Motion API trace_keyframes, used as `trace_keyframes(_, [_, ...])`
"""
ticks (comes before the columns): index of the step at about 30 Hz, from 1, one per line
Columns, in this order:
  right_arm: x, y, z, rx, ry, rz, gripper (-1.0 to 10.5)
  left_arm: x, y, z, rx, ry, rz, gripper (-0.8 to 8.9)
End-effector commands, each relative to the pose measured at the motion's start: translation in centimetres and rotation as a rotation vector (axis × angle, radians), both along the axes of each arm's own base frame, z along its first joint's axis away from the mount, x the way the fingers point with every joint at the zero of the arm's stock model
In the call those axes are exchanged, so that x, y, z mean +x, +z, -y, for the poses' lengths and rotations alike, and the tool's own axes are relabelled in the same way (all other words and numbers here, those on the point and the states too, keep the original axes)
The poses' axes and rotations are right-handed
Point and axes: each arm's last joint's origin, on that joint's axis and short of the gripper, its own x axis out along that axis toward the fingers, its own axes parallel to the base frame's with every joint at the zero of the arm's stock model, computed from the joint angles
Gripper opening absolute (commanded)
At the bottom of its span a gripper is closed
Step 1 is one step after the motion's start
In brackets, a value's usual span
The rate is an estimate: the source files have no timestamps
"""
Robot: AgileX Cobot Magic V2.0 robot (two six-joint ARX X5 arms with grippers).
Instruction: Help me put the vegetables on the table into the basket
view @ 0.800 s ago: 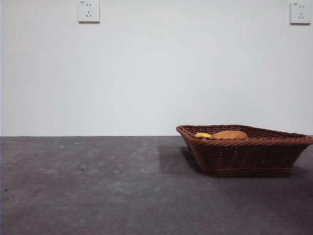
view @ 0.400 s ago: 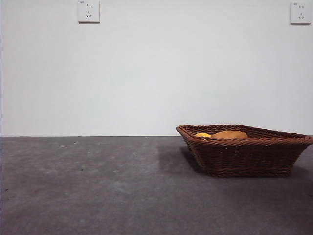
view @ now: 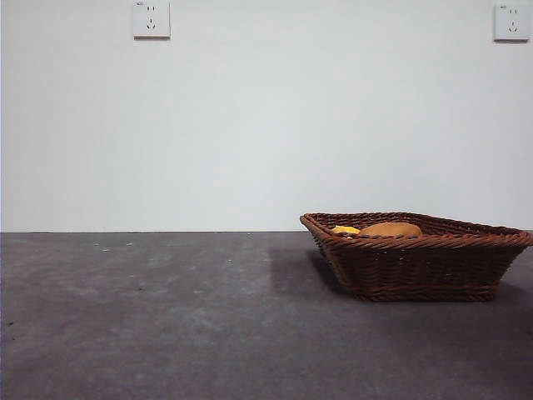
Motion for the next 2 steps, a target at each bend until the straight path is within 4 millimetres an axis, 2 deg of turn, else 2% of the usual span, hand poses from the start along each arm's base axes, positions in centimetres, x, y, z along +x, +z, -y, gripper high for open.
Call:
trace_keyframes(1, [0.00, -0.19, 0.01, -0.005, -0.003, -0.008, -0.1, 0.05, -0.29, 0.01, 0.004, 0.000, -0.003, -0.03])
trace_keyframes(2, [0.00, -0.19, 0.01, -0.005, -0.003, -0.008, -0.1, 0.05, -0.29, 0.01, 0.004, 0.000, -0.003, -0.03])
